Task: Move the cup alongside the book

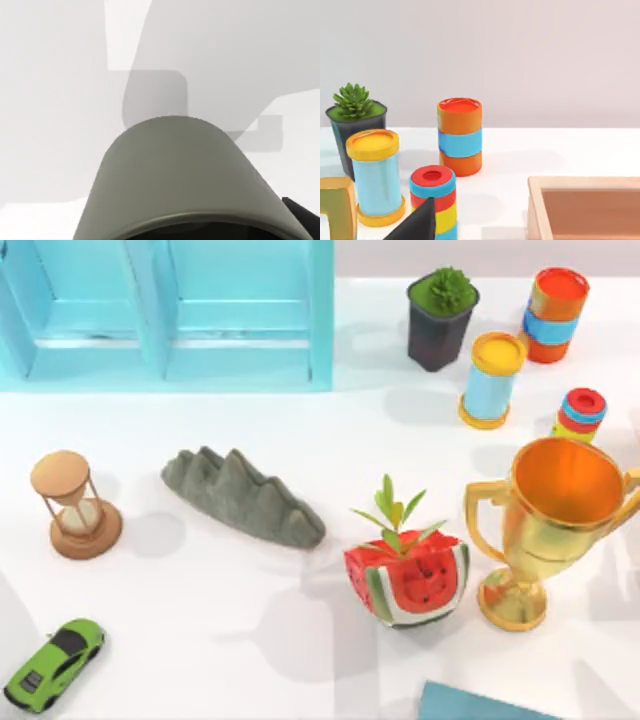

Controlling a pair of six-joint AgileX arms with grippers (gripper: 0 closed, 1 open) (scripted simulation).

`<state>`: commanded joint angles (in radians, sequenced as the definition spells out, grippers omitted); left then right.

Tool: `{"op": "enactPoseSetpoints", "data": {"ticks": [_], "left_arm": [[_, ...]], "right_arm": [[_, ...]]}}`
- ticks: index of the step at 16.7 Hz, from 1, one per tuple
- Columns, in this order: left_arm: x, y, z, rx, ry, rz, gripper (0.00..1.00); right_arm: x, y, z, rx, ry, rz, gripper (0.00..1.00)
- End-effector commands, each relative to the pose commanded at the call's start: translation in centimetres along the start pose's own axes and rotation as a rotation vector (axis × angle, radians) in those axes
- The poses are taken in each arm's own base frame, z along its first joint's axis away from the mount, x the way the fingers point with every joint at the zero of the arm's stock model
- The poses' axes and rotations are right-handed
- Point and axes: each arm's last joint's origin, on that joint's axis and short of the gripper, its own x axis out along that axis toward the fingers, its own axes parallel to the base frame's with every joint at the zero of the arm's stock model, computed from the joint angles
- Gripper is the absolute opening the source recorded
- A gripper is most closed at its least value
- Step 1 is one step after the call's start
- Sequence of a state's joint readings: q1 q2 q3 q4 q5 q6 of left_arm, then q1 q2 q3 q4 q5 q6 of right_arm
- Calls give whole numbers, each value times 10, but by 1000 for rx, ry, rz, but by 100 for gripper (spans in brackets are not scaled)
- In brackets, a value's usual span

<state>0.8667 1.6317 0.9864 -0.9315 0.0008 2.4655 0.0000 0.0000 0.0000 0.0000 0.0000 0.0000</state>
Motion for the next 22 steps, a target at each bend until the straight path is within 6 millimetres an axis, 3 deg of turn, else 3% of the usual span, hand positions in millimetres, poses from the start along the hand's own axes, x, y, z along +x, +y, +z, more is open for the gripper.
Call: {"op": "enactPoseSetpoints", "data": {"ticks": [4, 10, 12, 16, 22], "left_arm": [[-23, -1, 1, -6, 5, 4, 0], [-22, -1, 1, -6, 2, 3, 0], [-22, 7, 5, -12, -16, 6, 0], [-25, 42, 38, -40, -66, 15, 0], [-30, 86, 119, -229, -129, -20, 0]], "right_arm": [[0, 0, 0, 0, 0, 0, 100], [0, 0, 0, 0, 0, 0, 100], [0, 0, 0, 0, 0, 0, 100], [0, 0, 0, 0, 0, 0, 100], [0, 0, 0, 0, 0, 0, 100]]}}
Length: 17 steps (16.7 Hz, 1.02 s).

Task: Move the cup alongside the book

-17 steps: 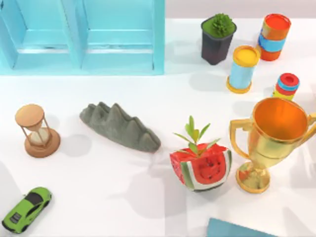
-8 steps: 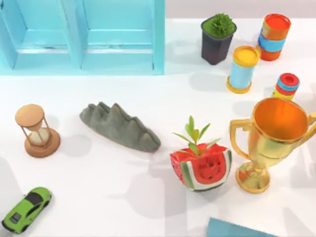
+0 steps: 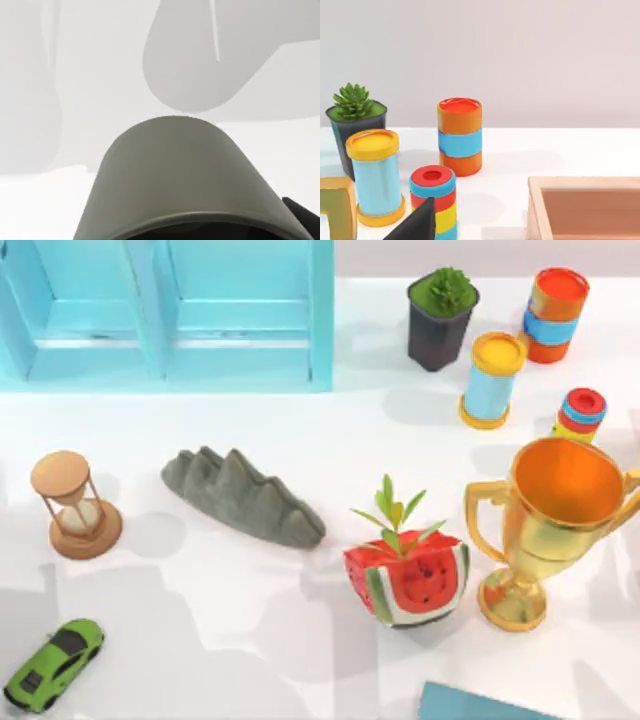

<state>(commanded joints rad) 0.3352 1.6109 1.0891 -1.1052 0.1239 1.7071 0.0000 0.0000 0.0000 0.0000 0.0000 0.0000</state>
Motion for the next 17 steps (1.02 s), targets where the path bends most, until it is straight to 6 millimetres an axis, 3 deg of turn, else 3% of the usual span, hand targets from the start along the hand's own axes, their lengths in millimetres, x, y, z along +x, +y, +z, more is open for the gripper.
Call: {"op": "enactPoseSetpoints", "data": {"ticks": [8, 17], "left_arm": [[9, -7, 106, -259, -16, -102, 0], [20, -50, 204, -533, 79, -196, 0]], "right_arm": [[0, 0, 0, 0, 0, 0, 100], [0, 0, 0, 0, 0, 0, 100]]}}
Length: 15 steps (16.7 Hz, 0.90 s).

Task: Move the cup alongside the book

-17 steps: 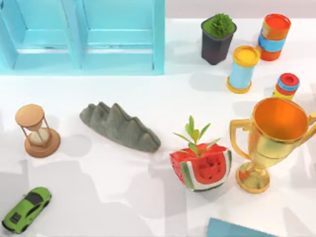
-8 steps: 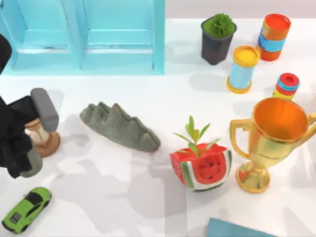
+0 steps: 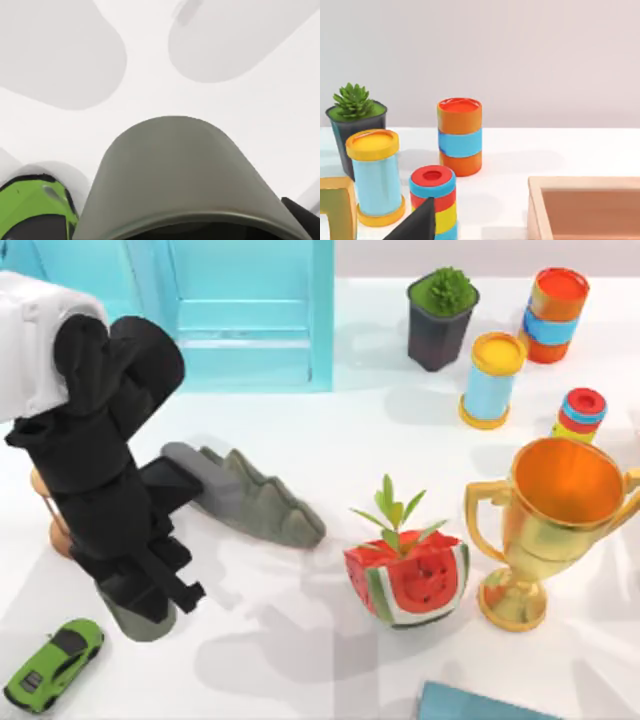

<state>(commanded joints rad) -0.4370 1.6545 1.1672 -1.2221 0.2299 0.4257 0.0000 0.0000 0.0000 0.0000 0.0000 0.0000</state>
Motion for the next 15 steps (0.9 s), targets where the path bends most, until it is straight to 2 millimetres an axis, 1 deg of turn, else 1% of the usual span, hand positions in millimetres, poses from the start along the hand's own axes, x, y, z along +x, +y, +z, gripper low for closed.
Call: {"op": "enactPoseSetpoints", "data": {"ticks": [4, 7, 11, 15], "left_arm": [[11, -42, 16, -100, 69, 17, 0], [14, -71, 25, -183, 84, 44, 0], [15, -105, 32, -318, 72, 63, 0], [17, -136, 34, -452, 66, 86, 0]], "right_arm": [[0, 0, 0, 0, 0, 0, 100], [0, 0, 0, 0, 0, 0, 100], [0, 0, 0, 0, 0, 0, 100], [0, 0, 0, 0, 0, 0, 100]]}}
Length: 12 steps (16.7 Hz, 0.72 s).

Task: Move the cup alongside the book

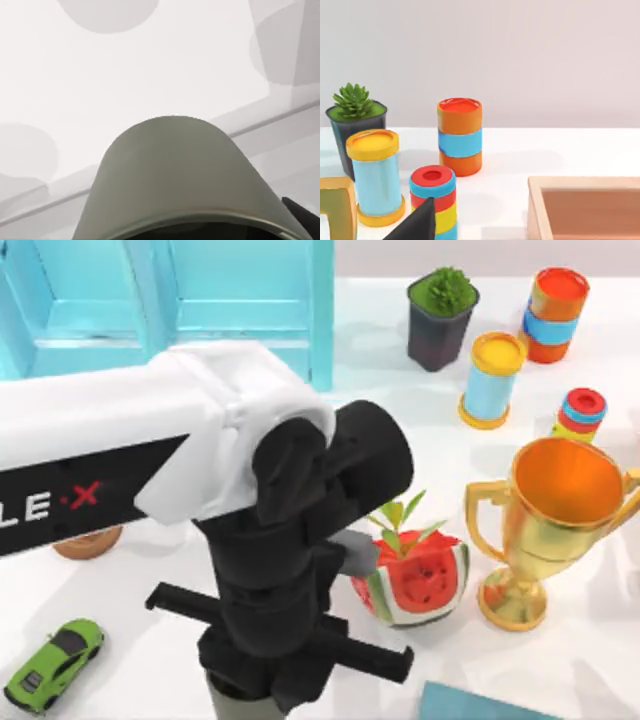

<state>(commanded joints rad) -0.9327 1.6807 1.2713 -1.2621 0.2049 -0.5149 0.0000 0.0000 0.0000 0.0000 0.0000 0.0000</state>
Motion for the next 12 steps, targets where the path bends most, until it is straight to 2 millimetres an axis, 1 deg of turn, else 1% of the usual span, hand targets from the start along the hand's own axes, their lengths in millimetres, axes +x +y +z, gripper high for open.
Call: {"op": "enactPoseSetpoints", "data": {"ticks": [8, 12], "left_arm": [[7, -56, -34, -205, -47, 81, 0], [4, -75, -53, -316, -142, 91, 0]], "right_arm": [[0, 0, 0, 0, 0, 0, 100], [0, 0, 0, 0, 0, 0, 100]]}}
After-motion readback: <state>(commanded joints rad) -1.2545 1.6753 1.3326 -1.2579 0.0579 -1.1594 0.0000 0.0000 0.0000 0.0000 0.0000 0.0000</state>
